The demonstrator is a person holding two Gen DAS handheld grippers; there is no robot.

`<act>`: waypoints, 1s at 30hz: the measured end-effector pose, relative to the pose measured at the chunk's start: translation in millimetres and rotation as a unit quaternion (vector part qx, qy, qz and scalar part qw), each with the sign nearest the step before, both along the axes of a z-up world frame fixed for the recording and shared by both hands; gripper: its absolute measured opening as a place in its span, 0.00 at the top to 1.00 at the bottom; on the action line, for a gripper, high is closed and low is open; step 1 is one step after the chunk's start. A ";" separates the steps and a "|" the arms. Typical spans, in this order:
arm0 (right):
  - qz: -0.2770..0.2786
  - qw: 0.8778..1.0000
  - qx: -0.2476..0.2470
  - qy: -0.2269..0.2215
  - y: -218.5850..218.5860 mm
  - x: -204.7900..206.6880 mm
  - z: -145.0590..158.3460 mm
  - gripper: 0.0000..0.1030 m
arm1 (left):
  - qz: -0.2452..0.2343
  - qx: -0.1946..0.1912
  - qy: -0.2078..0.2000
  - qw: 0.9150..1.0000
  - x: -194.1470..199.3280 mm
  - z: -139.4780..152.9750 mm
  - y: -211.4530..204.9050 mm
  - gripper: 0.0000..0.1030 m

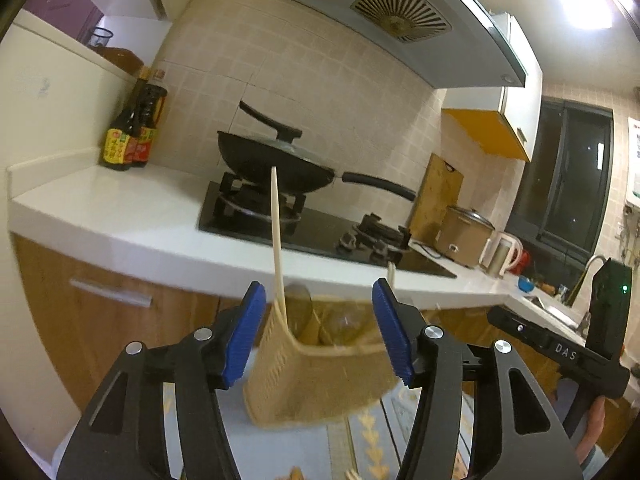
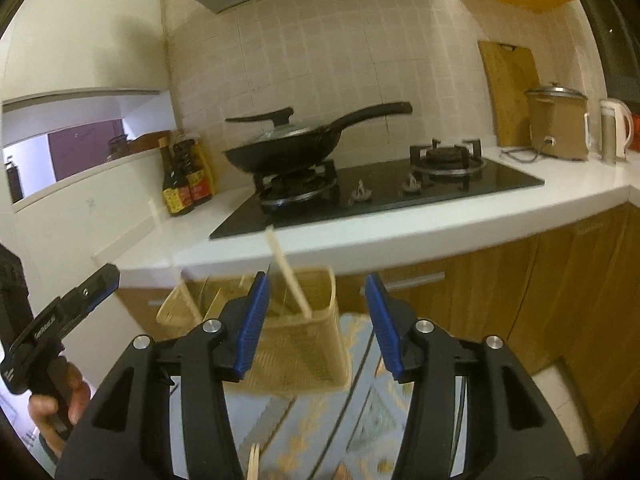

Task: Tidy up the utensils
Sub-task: 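Lower the open left tool to a chopstick while the right tool approaches a clear spoon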

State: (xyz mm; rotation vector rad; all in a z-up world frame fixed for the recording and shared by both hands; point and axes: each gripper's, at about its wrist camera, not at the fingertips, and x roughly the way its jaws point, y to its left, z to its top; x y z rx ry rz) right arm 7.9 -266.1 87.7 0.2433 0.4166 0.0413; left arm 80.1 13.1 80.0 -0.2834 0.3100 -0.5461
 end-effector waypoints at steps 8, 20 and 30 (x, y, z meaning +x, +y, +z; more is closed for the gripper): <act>0.028 0.996 0.015 0.079 12.0 -40.9 -40.1 0.55 | -0.007 0.036 0.073 0.997 -42.7 -30.1 6.1 0.48; 0.063 0.988 0.053 0.128 18.2 -64.8 -97.1 0.55 | -0.034 0.087 0.163 0.982 -73.5 -91.4 -7.5 0.47; 0.089 0.982 0.038 0.160 34.6 -66.9 -117.1 0.55 | -0.060 0.177 0.235 0.954 -81.5 -123.0 -48.8 0.47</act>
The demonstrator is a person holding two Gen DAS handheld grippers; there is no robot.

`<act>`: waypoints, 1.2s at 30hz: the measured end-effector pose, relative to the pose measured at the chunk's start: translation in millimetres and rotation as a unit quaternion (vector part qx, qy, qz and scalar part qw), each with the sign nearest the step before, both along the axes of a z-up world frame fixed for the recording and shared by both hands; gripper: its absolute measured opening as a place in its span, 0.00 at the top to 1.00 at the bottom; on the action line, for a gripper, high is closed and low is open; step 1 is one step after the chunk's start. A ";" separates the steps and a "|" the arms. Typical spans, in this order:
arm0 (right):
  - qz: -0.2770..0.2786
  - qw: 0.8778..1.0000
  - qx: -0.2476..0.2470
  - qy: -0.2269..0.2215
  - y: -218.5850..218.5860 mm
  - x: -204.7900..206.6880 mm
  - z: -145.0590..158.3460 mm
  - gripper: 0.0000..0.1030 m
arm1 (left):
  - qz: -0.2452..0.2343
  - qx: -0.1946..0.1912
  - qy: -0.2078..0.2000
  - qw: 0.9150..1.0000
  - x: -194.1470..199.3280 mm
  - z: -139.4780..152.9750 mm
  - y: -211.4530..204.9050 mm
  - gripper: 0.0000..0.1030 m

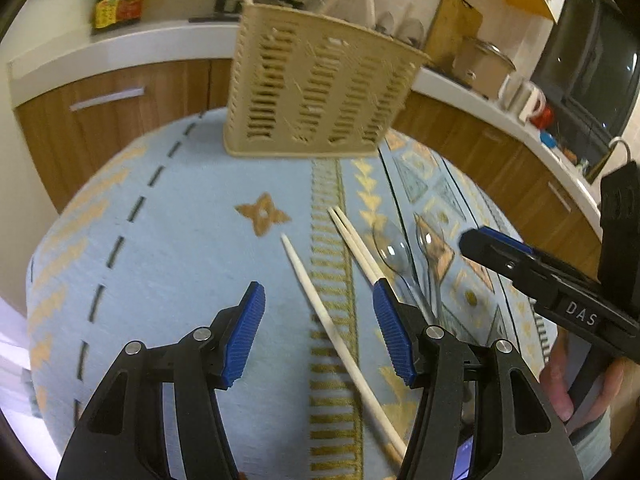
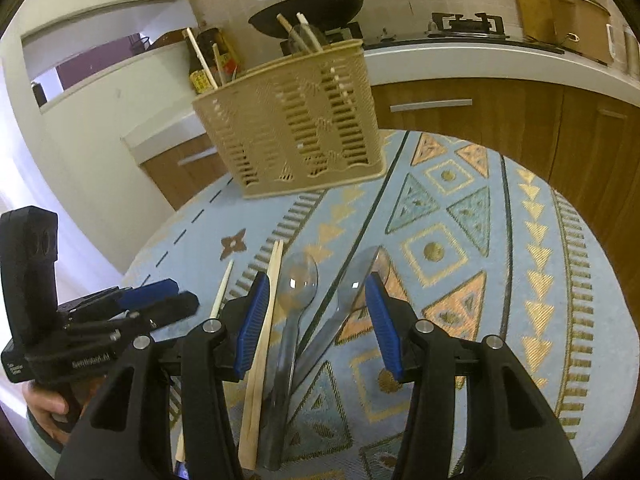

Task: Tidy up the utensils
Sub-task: 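Lower the open left tool to a chopstick while the right tool approaches a clear spoon, then close the left tool on the chopstick while the right tool grasps the spoon handle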

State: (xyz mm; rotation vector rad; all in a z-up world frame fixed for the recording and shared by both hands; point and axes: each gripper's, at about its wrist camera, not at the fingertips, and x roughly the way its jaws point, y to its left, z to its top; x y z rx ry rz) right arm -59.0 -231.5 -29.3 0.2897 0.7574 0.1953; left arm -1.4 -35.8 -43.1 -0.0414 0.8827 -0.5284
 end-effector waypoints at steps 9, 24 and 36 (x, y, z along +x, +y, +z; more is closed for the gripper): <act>0.003 1.000 0.017 0.008 -3.9 -2.6 -10.8 0.55 | -0.010 0.063 0.015 0.998 -5.3 -13.4 -17.5 0.51; 0.035 0.998 -0.008 0.058 14.9 5.1 -12.0 0.67 | -0.009 0.136 -0.011 0.991 -10.8 -16.6 -26.0 0.80; 0.070 0.978 -0.088 0.174 53.1 39.8 -22.1 0.85 | 0.000 0.095 0.004 0.996 -4.4 -16.1 -5.7 0.95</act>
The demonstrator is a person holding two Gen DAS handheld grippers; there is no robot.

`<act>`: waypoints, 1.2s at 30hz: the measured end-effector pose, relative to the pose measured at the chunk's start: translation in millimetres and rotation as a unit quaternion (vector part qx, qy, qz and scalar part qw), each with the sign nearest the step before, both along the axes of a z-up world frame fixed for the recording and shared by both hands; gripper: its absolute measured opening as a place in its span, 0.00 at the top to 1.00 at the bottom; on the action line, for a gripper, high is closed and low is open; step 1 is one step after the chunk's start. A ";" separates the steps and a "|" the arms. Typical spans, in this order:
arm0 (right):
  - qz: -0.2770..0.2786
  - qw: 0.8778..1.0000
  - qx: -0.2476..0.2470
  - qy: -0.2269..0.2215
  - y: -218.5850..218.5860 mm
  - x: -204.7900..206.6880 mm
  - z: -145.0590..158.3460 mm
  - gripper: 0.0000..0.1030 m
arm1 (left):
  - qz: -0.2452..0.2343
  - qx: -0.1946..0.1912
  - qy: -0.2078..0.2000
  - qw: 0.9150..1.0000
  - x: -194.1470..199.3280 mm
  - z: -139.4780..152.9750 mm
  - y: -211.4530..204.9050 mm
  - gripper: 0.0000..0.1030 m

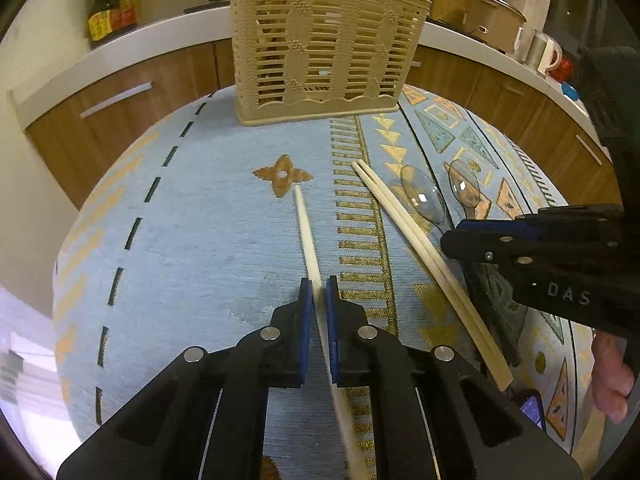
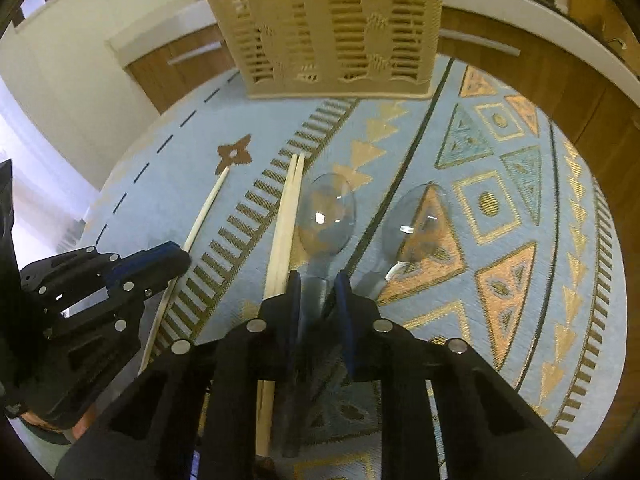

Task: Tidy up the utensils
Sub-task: 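Close the left tool on the chopstick while the right tool grasps the spoon handle, then carry chopstick and spoon over the beige holder and open both tools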

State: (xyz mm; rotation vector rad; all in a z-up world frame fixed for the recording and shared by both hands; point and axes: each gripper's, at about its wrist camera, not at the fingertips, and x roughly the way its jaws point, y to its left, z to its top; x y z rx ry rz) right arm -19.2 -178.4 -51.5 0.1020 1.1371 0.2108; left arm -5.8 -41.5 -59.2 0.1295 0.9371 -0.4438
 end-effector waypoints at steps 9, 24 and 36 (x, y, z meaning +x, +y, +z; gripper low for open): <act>0.029 0.996 -0.062 0.058 22.2 12.4 -0.2 0.85 | 0.003 -0.005 0.009 1.000 6.0 1.7 11.8 0.95; 0.016 0.998 -0.030 0.046 2.4 10.6 6.3 0.90 | -0.042 0.079 0.025 0.996 13.8 7.8 -6.0 0.96; -0.007 0.997 0.046 -0.064 -44.3 -3.4 72.8 0.90 | -0.026 -0.053 -0.048 0.997 8.1 67.1 20.7 0.96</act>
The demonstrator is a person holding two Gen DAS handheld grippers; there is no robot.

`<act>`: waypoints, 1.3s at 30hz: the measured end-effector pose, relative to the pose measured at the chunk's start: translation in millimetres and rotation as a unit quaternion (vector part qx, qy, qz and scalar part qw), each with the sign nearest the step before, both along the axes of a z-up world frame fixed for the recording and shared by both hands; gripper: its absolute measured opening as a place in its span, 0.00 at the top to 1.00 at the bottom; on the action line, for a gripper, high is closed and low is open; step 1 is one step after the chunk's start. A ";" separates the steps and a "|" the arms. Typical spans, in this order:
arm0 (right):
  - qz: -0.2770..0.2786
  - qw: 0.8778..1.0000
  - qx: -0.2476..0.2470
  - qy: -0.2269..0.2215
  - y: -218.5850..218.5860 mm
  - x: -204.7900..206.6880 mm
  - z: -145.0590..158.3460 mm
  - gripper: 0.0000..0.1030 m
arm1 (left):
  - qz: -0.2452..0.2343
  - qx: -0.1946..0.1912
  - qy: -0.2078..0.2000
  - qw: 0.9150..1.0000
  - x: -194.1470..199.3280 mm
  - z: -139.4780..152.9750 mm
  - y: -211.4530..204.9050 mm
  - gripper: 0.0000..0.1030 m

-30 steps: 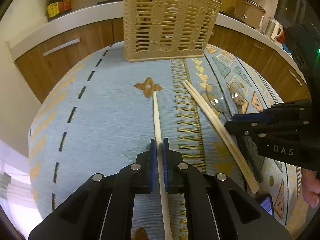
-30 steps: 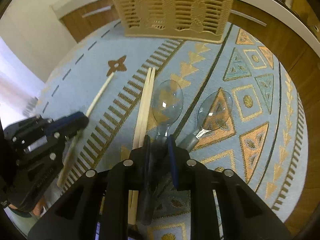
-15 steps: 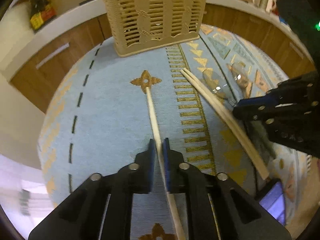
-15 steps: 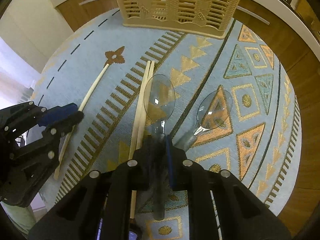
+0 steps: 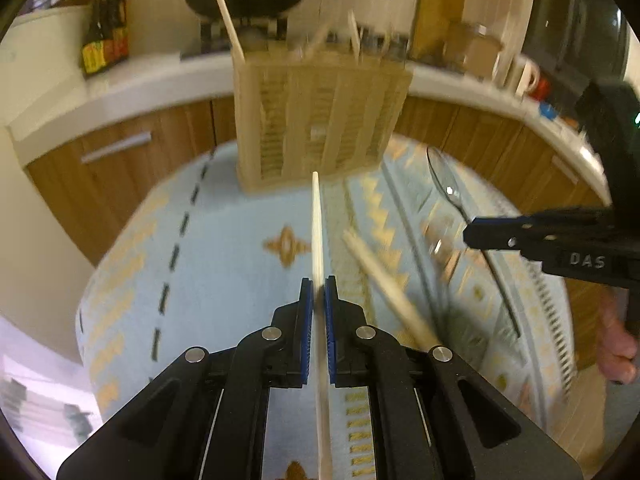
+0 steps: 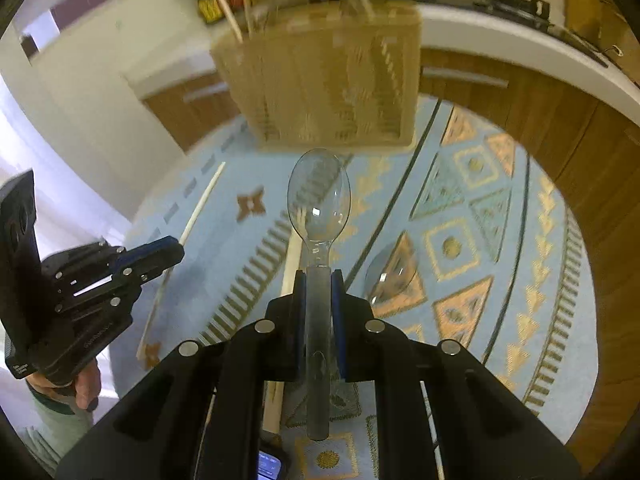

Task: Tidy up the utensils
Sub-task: 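Carry chopstick and spoon over the beige holder and open both tools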

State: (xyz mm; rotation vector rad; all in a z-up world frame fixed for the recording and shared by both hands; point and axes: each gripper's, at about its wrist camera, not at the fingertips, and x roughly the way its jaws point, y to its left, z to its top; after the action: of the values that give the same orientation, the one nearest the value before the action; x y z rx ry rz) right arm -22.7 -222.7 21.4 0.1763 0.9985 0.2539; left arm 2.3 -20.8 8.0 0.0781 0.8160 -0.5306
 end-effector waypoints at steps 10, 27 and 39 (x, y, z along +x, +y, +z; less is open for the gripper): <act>-0.014 0.998 0.018 -0.065 -12.3 13.4 42.7 0.90 | 0.011 -0.109 -0.074 0.991 10.1 69.1 17.0 0.96; -0.052 0.977 -0.005 -0.208 -27.1 58.8 108.8 0.90 | 0.005 -0.211 -0.159 0.964 78.1 125.8 8.1 0.96; -0.123 0.950 0.041 -0.283 -60.2 133.3 119.5 0.90 | 0.036 -0.232 -0.216 0.948 145.3 135.7 -3.6 0.96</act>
State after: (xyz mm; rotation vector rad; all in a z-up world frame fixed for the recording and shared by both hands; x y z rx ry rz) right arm 110.6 -282.9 140.9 0.2812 0.3890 0.1055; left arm 147.6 -24.4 143.6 -0.2620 0.2515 -0.5980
